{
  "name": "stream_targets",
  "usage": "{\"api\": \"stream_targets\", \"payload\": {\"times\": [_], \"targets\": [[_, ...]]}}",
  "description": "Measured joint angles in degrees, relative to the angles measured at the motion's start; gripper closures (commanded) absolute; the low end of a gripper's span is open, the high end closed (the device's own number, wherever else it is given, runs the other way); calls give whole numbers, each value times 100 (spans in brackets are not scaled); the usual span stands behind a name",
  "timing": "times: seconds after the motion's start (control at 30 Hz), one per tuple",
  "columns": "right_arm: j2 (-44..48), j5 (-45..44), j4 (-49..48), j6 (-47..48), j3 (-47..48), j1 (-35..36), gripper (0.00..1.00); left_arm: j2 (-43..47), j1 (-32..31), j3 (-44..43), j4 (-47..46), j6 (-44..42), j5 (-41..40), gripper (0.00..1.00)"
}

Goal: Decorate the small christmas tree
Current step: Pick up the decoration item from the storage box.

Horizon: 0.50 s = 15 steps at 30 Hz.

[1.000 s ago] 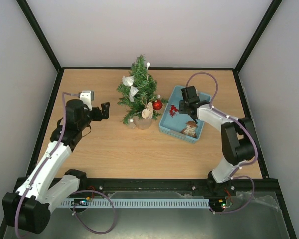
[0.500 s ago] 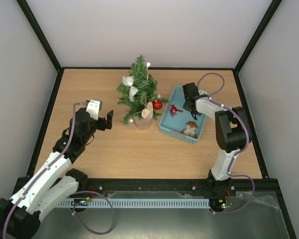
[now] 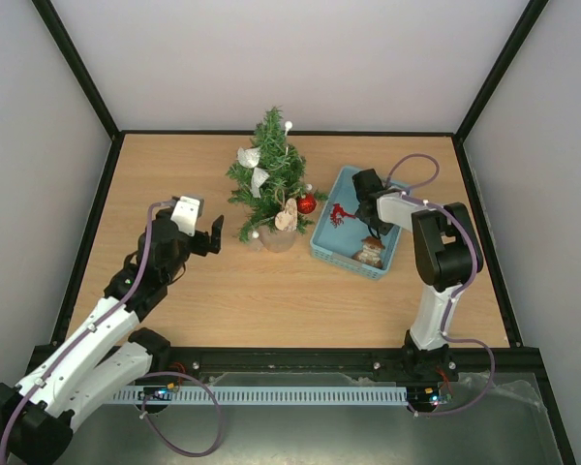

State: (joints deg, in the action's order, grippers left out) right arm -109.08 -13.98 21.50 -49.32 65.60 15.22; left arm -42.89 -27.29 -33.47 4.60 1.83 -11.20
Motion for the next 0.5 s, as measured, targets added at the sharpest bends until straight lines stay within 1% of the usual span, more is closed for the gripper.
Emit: {"api": "stream_targets", "payload": {"times": [0.17, 0.37, 0.5], "targets": [[7, -76, 33, -162, -7, 0, 66, 0, -20, 68, -44, -24, 17, 1], [50, -101, 496, -396, 210, 0, 65, 0, -20, 87, -48, -42, 68, 1], [267, -105, 789, -627, 251, 0, 65, 0, -20, 87, -48, -59, 70, 1]]}}
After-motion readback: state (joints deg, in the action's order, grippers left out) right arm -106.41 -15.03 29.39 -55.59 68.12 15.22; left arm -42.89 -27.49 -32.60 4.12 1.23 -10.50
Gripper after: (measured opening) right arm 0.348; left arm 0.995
